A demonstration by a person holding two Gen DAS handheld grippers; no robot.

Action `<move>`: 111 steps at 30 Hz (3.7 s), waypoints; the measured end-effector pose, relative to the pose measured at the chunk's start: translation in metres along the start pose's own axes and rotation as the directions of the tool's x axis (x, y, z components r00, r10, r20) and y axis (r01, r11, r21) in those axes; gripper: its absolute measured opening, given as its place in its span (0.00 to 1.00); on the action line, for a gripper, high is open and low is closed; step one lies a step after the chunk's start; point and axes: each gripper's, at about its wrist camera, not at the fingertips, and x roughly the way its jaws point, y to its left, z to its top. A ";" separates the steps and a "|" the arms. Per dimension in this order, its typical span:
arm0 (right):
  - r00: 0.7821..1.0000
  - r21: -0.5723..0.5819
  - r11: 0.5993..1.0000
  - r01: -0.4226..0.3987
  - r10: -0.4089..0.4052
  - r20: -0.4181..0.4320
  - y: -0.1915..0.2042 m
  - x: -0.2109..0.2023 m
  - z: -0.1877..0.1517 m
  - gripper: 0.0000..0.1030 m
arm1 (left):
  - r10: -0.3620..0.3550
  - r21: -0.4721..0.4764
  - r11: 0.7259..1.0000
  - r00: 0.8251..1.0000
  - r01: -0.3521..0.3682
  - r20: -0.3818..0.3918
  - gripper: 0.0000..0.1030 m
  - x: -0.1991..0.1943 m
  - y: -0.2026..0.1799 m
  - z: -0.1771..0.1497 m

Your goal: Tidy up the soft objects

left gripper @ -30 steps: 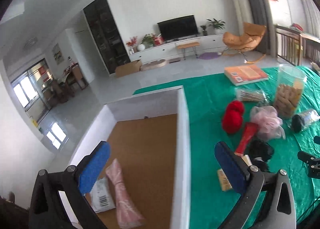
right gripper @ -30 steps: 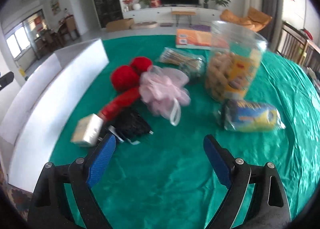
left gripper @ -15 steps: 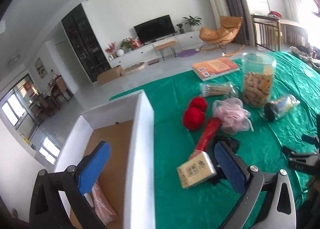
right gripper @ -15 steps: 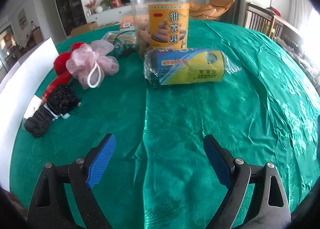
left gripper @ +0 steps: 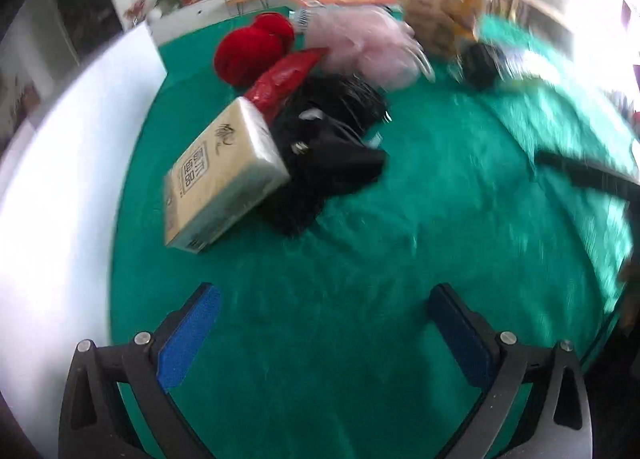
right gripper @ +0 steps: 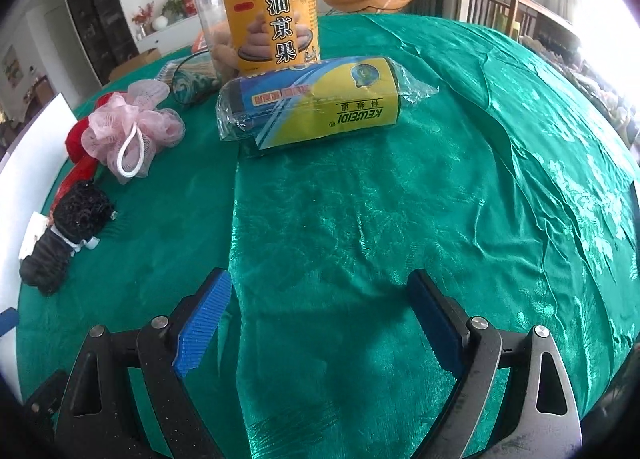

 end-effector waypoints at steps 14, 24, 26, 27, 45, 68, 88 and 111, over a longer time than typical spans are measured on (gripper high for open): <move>0.999 -0.035 0.998 0.049 -0.049 -0.002 0.012 0.002 -0.004 0.90 | 0.008 -0.019 1.000 0.994 -0.006 0.106 1.00 0.062 -0.008 0.107; 0.998 -0.028 0.998 0.058 -0.058 0.014 0.012 0.003 -0.002 0.92 | 0.021 -0.051 0.999 0.994 -0.016 0.109 1.00 0.071 -0.006 0.121; 0.998 -0.028 0.998 0.059 -0.058 0.015 0.012 0.003 -0.002 0.92 | 0.021 -0.051 0.999 0.994 -0.015 0.109 1.00 0.071 -0.005 0.121; 0.998 -0.028 0.998 0.059 -0.059 0.016 0.012 0.003 -0.002 0.92 | 0.021 -0.051 0.999 0.994 -0.016 0.109 1.00 0.071 -0.006 0.121; 0.998 -0.023 0.998 0.061 -0.061 0.027 0.012 0.005 -0.001 0.93 | 0.021 -0.051 0.999 0.994 -0.016 0.109 1.00 0.070 -0.005 0.121; 0.998 -0.024 0.998 0.061 -0.060 0.028 0.011 0.005 -0.001 0.93 | 0.021 -0.052 0.999 0.994 -0.015 0.110 1.00 0.071 -0.005 0.121; 0.998 -0.024 0.998 0.061 -0.060 0.029 0.011 0.006 -0.001 0.93 | 0.021 -0.052 0.999 0.994 -0.015 0.110 1.00 0.071 -0.005 0.121; 0.998 -0.024 0.998 0.061 -0.060 0.030 0.011 0.006 -0.002 0.93 | 0.021 -0.052 0.999 0.994 -0.015 0.111 1.00 0.070 -0.005 0.121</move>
